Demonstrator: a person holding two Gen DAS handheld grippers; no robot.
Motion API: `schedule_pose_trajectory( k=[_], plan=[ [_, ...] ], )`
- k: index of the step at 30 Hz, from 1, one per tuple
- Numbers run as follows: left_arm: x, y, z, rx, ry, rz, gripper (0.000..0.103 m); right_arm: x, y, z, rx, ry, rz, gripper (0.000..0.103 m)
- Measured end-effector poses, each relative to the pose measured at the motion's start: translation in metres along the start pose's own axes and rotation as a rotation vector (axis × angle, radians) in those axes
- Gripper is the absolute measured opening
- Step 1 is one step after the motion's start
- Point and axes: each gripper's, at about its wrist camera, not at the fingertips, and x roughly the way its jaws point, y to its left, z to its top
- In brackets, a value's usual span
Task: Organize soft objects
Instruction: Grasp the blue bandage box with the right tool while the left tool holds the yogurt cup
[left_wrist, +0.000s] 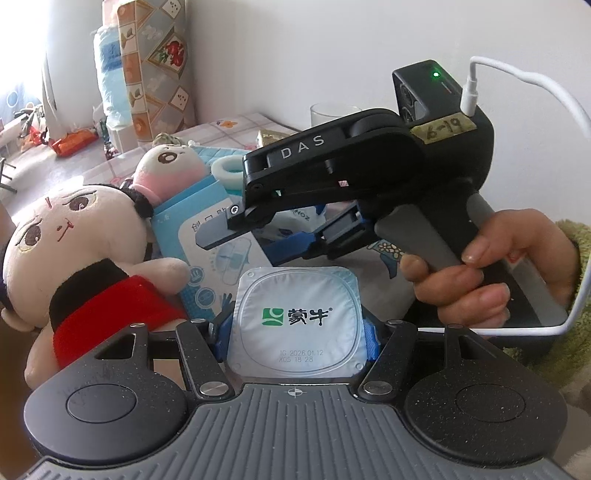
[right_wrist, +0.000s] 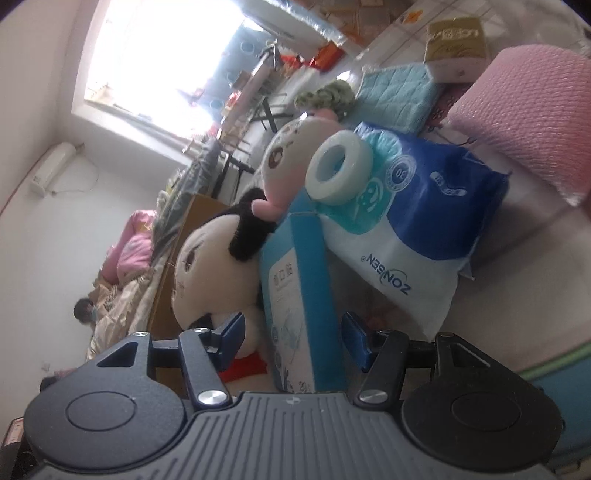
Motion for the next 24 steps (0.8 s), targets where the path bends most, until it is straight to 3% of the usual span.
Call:
schedule_pose_trajectory(
  k=[6, 9, 13, 24],
  plan=[
    [0.000, 0.001, 0.000, -0.006, -0.007, 0.000, 0.063, 0.004, -0.002, 0.007, -0.005, 0.009, 0.008, 0.058],
    [-0.002, 0.000, -0.001, 0.003, -0.013, 0.007, 0.063, 0.004, -0.001, 0.004, -0.022, 0.016, 0.009, 0.029],
    [-0.007, -0.001, -0.002, -0.002, -0.024, -0.001, 0.063, 0.002, 0.001, -0.001, -0.016, -0.002, 0.016, 0.022],
    [-0.043, -0.009, 0.001, -0.008, -0.113, -0.006, 0.063, -0.057, 0.033, -0.009, -0.124, -0.162, -0.046, 0.022]
  ],
)
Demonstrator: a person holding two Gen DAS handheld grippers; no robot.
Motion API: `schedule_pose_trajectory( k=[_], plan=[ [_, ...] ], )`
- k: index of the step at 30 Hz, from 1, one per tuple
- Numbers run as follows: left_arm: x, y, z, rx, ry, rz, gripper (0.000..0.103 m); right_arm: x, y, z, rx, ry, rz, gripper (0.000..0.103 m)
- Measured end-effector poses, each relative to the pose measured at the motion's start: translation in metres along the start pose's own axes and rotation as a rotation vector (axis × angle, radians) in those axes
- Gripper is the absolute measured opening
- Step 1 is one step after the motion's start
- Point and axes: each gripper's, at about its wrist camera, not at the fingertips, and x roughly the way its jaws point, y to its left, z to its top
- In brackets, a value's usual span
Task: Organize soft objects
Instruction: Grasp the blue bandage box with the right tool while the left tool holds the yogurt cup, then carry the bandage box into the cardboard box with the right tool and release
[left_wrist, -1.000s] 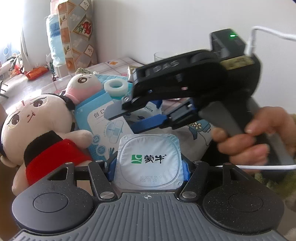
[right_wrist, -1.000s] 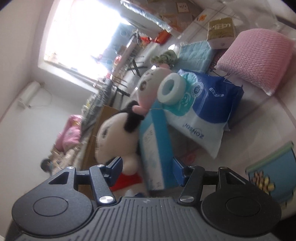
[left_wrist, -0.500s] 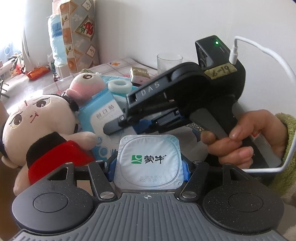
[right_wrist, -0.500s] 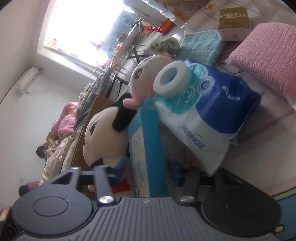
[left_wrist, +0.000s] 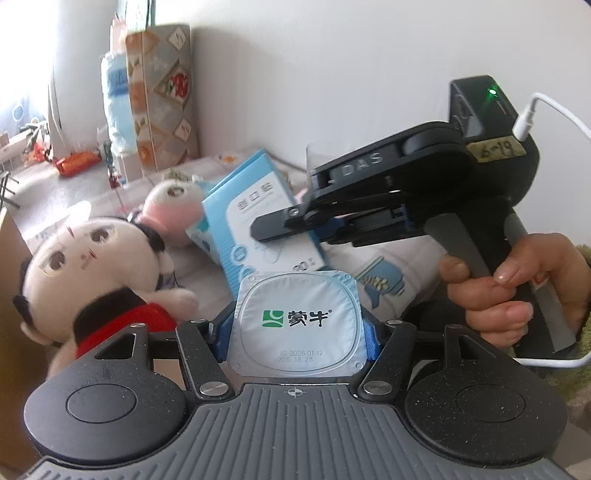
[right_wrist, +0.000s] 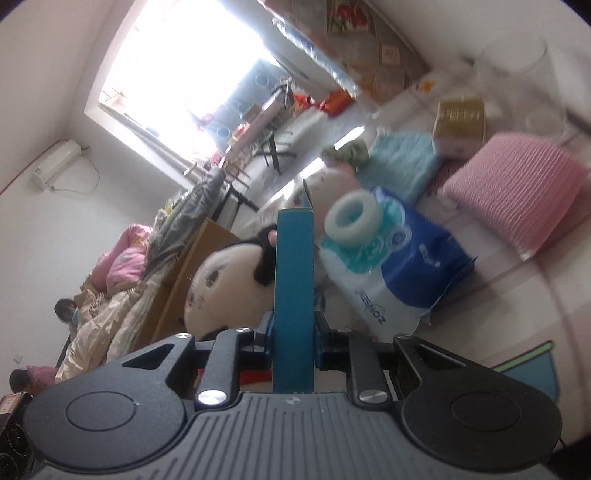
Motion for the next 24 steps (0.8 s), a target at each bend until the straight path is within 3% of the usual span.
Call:
schedule_pose_trajectory(
  k=[7, 13, 18, 23, 24],
  plan=[
    [-0.056, 0.015, 0.014, -0.062, -0.088, -0.008, 0.063, -0.041, 0.044, 0.003, -0.060, -0.084, 0.039, 0.022],
    [-0.120, 0.046, 0.023, -0.115, -0.162, 0.048, 0.063, -0.062, 0.101, 0.003, -0.129, -0.109, 0.148, 0.022],
    [-0.162, 0.081, 0.026, -0.156, -0.174, 0.215, 0.063, -0.041, 0.147, 0.012, -0.184, -0.067, 0.255, 0.022],
    [-0.179, 0.126, 0.025, -0.202, -0.176, 0.400, 0.062, 0.019, 0.196, 0.021, -0.217, 0.043, 0.346, 0.022],
    [-0.180, 0.136, 0.024, -0.210, -0.175, 0.430, 0.052, 0.034, 0.205, 0.022, -0.228, 0.065, 0.353, 0.022]
  ],
)
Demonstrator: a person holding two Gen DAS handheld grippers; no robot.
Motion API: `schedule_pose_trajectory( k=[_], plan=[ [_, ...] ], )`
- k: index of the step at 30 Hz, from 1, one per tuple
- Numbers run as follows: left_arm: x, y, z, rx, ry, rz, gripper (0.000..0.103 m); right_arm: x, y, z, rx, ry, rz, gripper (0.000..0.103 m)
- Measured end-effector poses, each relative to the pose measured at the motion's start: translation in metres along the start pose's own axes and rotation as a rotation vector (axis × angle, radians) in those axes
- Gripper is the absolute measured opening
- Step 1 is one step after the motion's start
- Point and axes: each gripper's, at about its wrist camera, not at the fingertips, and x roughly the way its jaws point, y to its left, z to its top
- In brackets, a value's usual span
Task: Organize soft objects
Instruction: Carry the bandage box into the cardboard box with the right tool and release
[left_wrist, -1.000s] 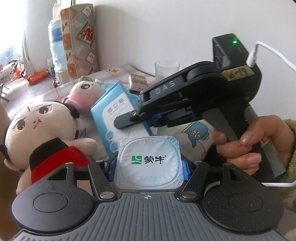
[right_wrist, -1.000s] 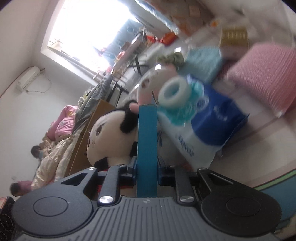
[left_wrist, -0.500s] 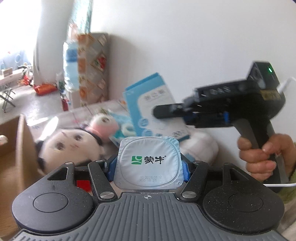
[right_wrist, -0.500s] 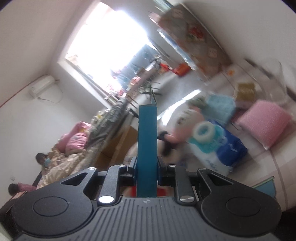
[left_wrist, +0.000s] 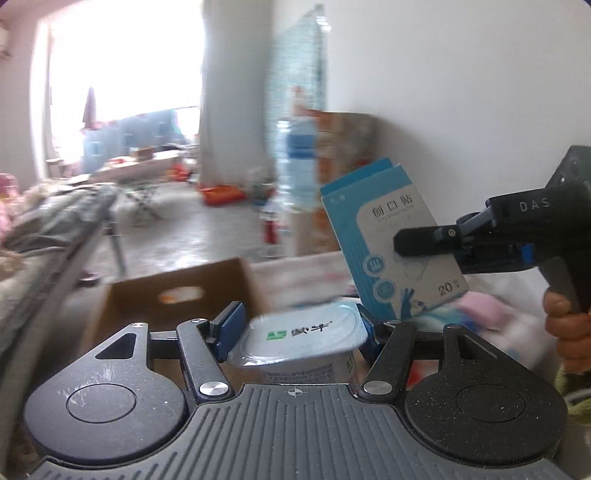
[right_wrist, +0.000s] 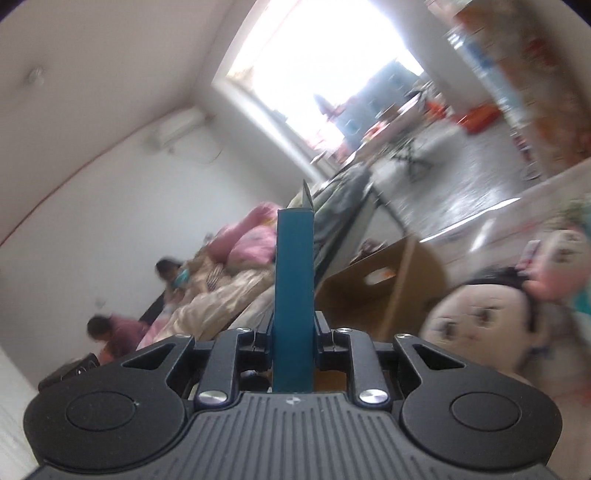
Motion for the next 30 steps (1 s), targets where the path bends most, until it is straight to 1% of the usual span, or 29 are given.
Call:
schedule_pose_trajectory(
  k=[1, 2, 4, 5, 6, 7, 8, 9, 10, 11, 12, 13, 15, 16, 18, 19, 20, 22, 23, 24, 27, 30],
  plan=[
    [0.006, 0.010, 0.002, -0.002, 0.006, 0.026, 0.024, 0.018, 0.001, 0.004, 0.000, 0.024, 0.007, 0.022],
    [0.014, 0.020, 0.004, -0.017, 0.015, 0.051, 0.021, 0.038, 0.001, 0.009, 0.005, 0.052, 0.015, 0.022],
    [0.027, 0.039, 0.006, -0.054, 0.033, 0.072, 0.021, 0.076, 0.000, 0.017, 0.010, 0.100, 0.007, 0.022],
    [0.039, 0.047, 0.004, -0.043, 0.018, 0.094, 0.021, 0.097, -0.003, 0.021, 0.017, 0.126, -0.005, 0.022],
    [0.054, 0.055, 0.000, -0.036, 0.025, 0.128, 0.021, 0.113, -0.005, 0.022, 0.018, 0.145, -0.017, 0.022],
    [0.067, 0.070, -0.004, -0.072, 0.083, 0.172, 0.020, 0.135, -0.008, 0.024, 0.013, 0.168, -0.037, 0.022],
    [0.083, 0.083, -0.009, -0.118, 0.123, 0.201, 0.021, 0.152, -0.009, 0.025, -0.003, 0.185, -0.062, 0.022],
    [0.095, 0.093, -0.016, -0.153, 0.134, 0.229, 0.021, 0.167, -0.014, 0.026, 0.000, 0.201, -0.087, 0.022],
    [0.102, 0.100, -0.023, -0.185, 0.157, 0.239, 0.021, 0.177, -0.016, 0.025, 0.006, 0.216, -0.085, 0.022],
    [0.105, 0.105, -0.028, -0.209, 0.170, 0.224, 0.022, 0.184, -0.019, 0.028, 0.002, 0.209, -0.085, 0.022],
    [0.106, 0.109, -0.032, -0.228, 0.174, 0.213, 0.027, 0.187, -0.021, 0.029, 0.003, 0.199, -0.090, 0.022],
    [0.106, 0.111, -0.035, -0.233, 0.179, 0.216, 0.030, 0.190, -0.022, 0.030, 0.011, 0.202, -0.072, 0.022],
    [0.109, 0.110, -0.036, -0.222, 0.205, 0.231, 0.042, 0.191, -0.020, 0.027, 0.008, 0.208, -0.056, 0.022],
    [0.109, 0.109, -0.036, -0.214, 0.210, 0.234, 0.045, 0.190, -0.019, 0.025, 0.000, 0.207, -0.059, 0.022],
    [0.108, 0.107, -0.033, -0.195, 0.212, 0.244, 0.060, 0.189, -0.022, 0.025, 0.010, 0.214, -0.054, 0.022],
    [0.109, 0.105, -0.031, -0.195, 0.212, 0.251, 0.061, 0.189, -0.024, 0.024, 0.017, 0.221, -0.054, 0.022],
    [0.098, 0.109, -0.034, -0.197, 0.205, 0.250, 0.062, 0.189, -0.025, 0.023, 0.021, 0.230, -0.058, 0.022],
    [0.095, 0.110, -0.037, -0.206, 0.197, 0.243, 0.067, 0.194, -0.027, 0.022, 0.030, 0.250, -0.064, 0.022],
    [0.094, 0.109, -0.036, -0.209, 0.193, 0.246, 0.071, 0.195, -0.028, 0.021, 0.039, 0.258, -0.060, 0.022],
    [0.094, 0.113, -0.037, -0.206, 0.187, 0.256, 0.073, 0.197, -0.029, 0.019, 0.049, 0.266, -0.058, 0.022],
    [0.095, 0.115, -0.037, -0.201, 0.179, 0.308, 0.076, 0.204, -0.027, 0.017, 0.045, 0.291, -0.063, 0.022],
    [0.091, 0.118, -0.037, -0.221, 0.160, 0.340, 0.078, 0.227, -0.026, 0.017, 0.052, 0.343, -0.073, 0.022]
  ],
)
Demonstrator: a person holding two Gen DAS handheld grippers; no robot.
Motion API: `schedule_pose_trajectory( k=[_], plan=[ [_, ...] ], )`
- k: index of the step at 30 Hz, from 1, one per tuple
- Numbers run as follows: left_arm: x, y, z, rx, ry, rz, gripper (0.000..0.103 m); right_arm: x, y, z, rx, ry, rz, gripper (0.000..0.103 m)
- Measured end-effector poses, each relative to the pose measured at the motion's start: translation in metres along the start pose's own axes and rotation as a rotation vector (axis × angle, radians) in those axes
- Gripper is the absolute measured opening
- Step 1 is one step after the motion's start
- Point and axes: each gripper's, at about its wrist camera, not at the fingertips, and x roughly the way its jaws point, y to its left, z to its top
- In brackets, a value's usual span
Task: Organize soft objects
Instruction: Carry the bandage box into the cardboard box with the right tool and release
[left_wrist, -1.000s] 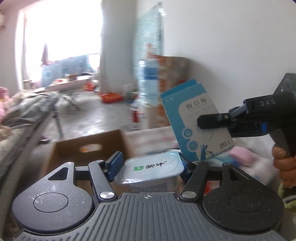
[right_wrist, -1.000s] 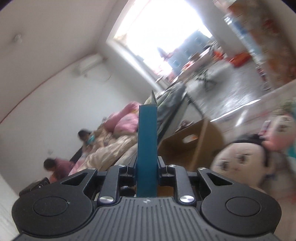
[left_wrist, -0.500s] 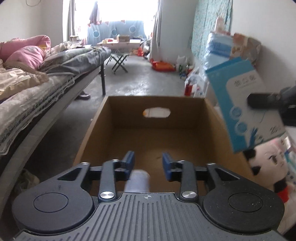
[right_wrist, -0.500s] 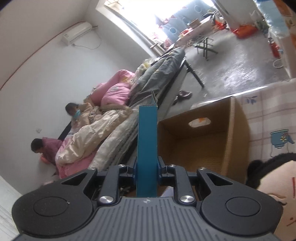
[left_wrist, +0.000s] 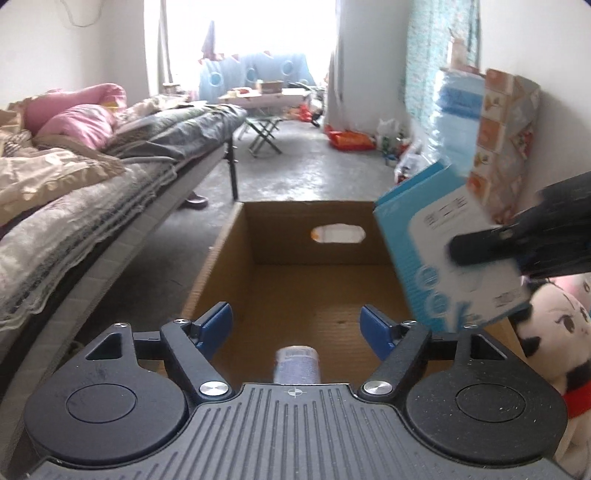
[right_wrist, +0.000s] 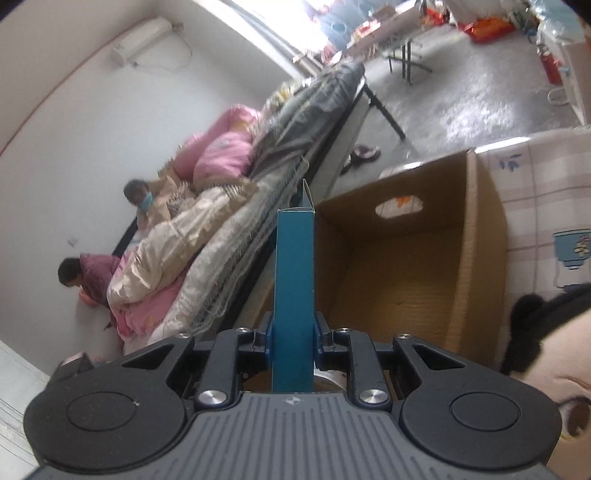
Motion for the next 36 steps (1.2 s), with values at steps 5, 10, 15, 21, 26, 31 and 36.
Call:
schedule_pose_trajectory(
  k=[5, 10, 15, 21, 26, 31, 36],
  plan=[
    [-0.001, 0.018, 0.001, -0.061, -0.017, 0.030, 0.078, 0.052, -0.011, 0.024, 0.085, 0.078, -0.046, 0.022],
    [0.001, 0.034, 0.000, -0.108, -0.025, 0.026, 0.079, 0.112, -0.025, 0.043, 0.177, 0.144, -0.080, 0.022],
    [-0.003, 0.052, -0.004, -0.150, -0.045, 0.021, 0.079, 0.171, -0.039, 0.050, 0.228, 0.201, -0.138, 0.022],
    [-0.009, 0.069, -0.010, -0.185, -0.071, 0.022, 0.079, 0.217, -0.056, 0.049, 0.269, 0.212, -0.185, 0.022],
    [-0.009, 0.075, -0.014, -0.202, -0.074, 0.015, 0.079, 0.235, -0.065, 0.036, 0.294, 0.222, -0.191, 0.022],
    [-0.010, 0.078, -0.018, -0.206, -0.077, 0.009, 0.079, 0.248, -0.063, 0.031, 0.261, 0.240, -0.183, 0.023],
    [-0.010, 0.078, -0.022, -0.205, -0.071, 0.004, 0.081, 0.258, -0.057, 0.033, 0.221, 0.285, -0.229, 0.051]
  ],
)
